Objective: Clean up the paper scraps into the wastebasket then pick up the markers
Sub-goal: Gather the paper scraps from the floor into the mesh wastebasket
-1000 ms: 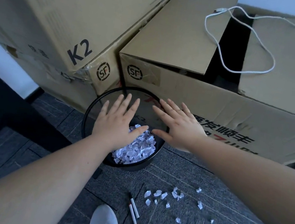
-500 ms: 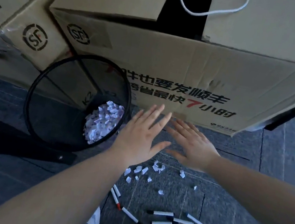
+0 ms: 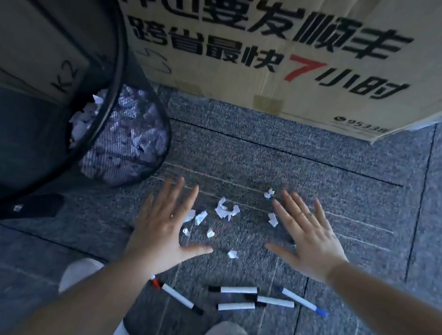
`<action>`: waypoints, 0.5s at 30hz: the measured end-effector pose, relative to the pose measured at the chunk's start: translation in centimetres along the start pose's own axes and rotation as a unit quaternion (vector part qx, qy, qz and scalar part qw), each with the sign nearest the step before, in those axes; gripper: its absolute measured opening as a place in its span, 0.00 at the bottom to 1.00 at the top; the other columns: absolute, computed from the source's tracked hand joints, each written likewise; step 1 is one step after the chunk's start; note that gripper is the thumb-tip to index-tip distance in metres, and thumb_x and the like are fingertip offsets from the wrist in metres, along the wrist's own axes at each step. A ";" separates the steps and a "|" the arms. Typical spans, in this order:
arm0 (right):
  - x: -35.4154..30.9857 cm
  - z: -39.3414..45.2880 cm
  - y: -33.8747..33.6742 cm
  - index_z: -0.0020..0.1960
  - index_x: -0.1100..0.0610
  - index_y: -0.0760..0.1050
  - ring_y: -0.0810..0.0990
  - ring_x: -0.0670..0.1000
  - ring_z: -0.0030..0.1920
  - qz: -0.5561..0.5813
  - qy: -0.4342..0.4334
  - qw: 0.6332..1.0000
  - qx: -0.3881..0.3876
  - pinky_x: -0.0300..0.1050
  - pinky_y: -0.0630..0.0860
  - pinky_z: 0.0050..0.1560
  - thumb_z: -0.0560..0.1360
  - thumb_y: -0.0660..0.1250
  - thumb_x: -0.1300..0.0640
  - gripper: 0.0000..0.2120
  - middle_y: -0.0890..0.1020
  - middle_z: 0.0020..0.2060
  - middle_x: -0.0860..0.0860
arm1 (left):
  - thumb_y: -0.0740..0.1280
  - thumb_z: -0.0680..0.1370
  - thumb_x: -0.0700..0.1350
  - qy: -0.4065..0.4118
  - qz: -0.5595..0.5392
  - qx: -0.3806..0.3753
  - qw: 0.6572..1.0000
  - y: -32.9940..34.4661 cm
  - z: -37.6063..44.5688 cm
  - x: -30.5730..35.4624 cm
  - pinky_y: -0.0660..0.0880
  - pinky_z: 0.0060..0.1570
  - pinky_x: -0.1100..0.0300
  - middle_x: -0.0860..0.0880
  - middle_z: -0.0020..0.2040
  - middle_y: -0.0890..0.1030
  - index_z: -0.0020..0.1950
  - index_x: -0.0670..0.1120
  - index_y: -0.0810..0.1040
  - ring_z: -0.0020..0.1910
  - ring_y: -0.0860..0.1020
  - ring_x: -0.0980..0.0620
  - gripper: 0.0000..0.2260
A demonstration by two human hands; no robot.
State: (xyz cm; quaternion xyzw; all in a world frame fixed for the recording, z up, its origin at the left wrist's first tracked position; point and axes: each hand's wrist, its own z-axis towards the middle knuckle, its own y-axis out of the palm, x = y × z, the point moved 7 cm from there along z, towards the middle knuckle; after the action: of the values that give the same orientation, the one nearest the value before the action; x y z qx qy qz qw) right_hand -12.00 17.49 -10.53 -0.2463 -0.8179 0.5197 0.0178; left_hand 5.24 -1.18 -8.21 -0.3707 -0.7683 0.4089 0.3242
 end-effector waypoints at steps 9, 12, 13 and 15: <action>-3.2 2.5 1.6 0.76 0.49 0.42 0.53 0.55 0.75 -0.001 0.001 0.997 0.072 0.67 0.48 0.71 0.74 0.47 0.29 0.39 0.53 0.75 0.53 | 0.53 0.61 0.79 -0.051 -0.068 0.027 0.996 4.8 0.5 1.0 0.46 0.69 0.38 0.41 0.77 0.49 0.76 0.52 0.43 0.75 0.47 0.39 0.52; -5.9 3.8 1.5 0.76 0.49 0.42 0.52 0.55 0.75 0.012 -0.084 0.993 0.085 0.64 0.47 0.72 0.75 0.49 0.31 0.37 0.52 0.75 0.53 | 0.54 0.63 0.77 -0.016 -0.082 0.039 0.996 5.0 0.6 1.9 0.48 0.69 0.38 0.41 0.76 0.51 0.76 0.48 0.49 0.75 0.50 0.42 0.50; -6.3 4.2 1.1 0.76 0.49 0.43 0.52 0.55 0.75 0.020 -0.101 0.990 0.096 0.64 0.47 0.72 0.75 0.49 0.32 0.37 0.52 0.75 0.53 | 0.55 0.64 0.77 0.010 -0.085 0.041 0.995 5.0 0.6 2.3 0.49 0.69 0.38 0.41 0.76 0.52 0.76 0.48 0.50 0.75 0.51 0.43 0.50; -6.3 5.1 0.2 0.76 0.51 0.46 0.52 0.55 0.75 0.030 -0.101 0.987 0.118 0.65 0.49 0.72 0.76 0.49 0.33 0.36 0.53 0.75 0.53 | 0.57 0.64 0.76 0.066 -0.077 0.043 0.994 5.1 0.6 3.3 0.48 0.71 0.41 0.41 0.76 0.51 0.76 0.48 0.48 0.76 0.50 0.45 0.50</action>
State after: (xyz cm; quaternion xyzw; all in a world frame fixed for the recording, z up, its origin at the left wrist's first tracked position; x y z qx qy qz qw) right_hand -7.85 10.63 -11.60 -0.2135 -0.7403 0.6353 -0.0517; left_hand 4.65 3.34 -12.23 -0.3225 -0.7530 0.3902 0.4204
